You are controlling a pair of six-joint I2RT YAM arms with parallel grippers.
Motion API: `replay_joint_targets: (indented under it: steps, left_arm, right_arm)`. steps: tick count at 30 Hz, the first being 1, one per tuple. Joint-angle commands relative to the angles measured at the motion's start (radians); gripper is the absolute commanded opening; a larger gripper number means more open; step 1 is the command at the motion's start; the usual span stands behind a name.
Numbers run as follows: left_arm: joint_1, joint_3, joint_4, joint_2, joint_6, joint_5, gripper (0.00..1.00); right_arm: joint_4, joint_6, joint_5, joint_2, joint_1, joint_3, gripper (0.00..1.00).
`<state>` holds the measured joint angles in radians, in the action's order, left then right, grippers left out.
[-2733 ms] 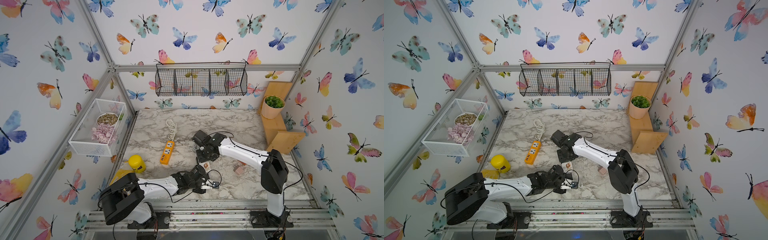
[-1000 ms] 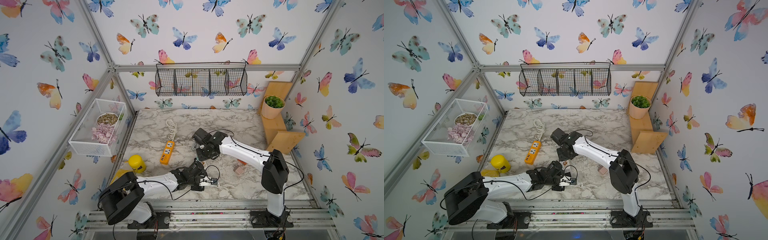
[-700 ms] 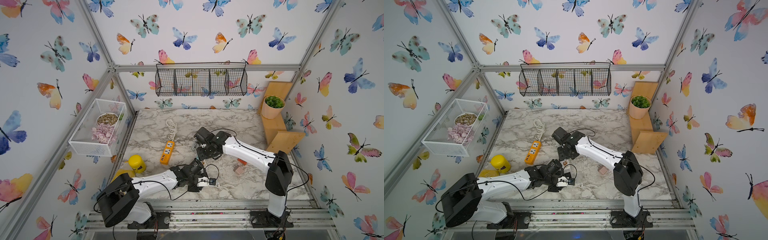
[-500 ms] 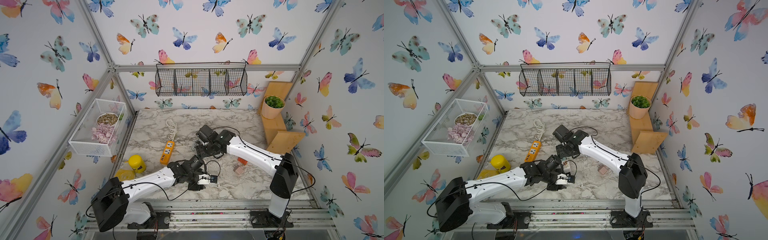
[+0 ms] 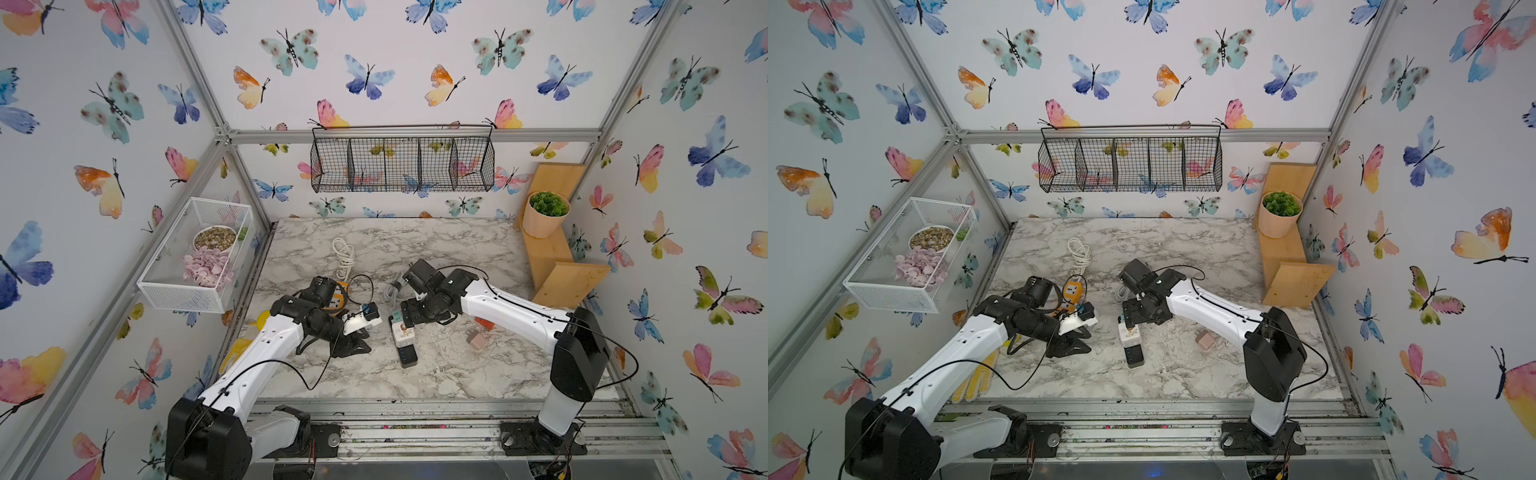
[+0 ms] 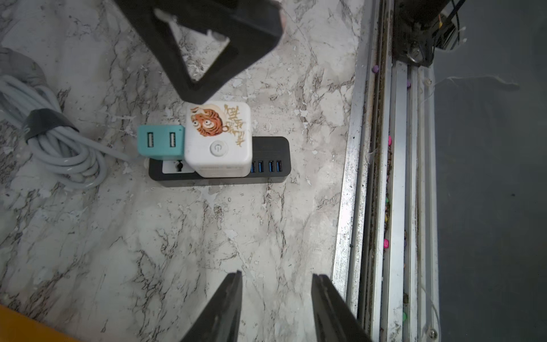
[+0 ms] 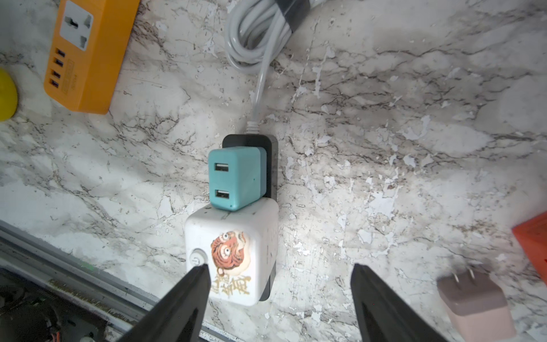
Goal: Pull the plug off the socket
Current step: Adjust the socket at the center of the board.
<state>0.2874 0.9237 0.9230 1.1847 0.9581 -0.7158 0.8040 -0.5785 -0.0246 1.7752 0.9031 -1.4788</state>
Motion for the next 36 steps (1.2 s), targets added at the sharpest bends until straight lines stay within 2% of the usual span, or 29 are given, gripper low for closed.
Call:
replay_joint_targets:
  steps: [1, 4, 10, 22, 28, 30, 32, 36]
  left_arm:
    - [-0.09, -0.029, -0.012, -0.01, -0.049, -0.115, 0.42]
    - [-0.145, -0.06, -0.099, -0.006, -0.141, -0.095, 0.42]
    - [-0.158, -0.134, -0.243, -0.022, -0.278, -0.025, 0.42]
    - [-0.158, -0.158, -0.284, -0.024, -0.323, -0.054, 0.42]
    - [-0.158, -0.164, -0.283, -0.021, -0.317, -0.047, 0.41]
    - [-0.157, -0.164, -0.283, -0.019, -0.314, -0.047, 0.41]
    - [-0.158, -0.161, -0.284, -0.016, -0.312, -0.045, 0.41]
    - [-0.158, -0.157, -0.286, -0.007, -0.305, -0.037, 0.41]
  right_arm:
    - [-0.027, 0.018, 0.061, 0.009, 0.016, 0.013, 0.82]
    - [-0.015, 0.023, 0.046, 0.028, 0.049, -0.005, 0.83]
    - [0.044, 0.029, -0.016, 0.087, 0.088, -0.045, 0.85]
    - [0.133, 0.05, -0.136, 0.21, 0.134, -0.146, 0.86]
    - [0.132, 0.074, -0.155, 0.244, 0.134, -0.147, 0.81]
    - [0.127, 0.082, -0.149, 0.248, 0.134, -0.146, 0.76]
    - [0.114, 0.09, -0.15, 0.239, 0.134, -0.136, 0.67]
    - [0.072, 0.127, -0.124, 0.199, 0.135, -0.093, 0.39]
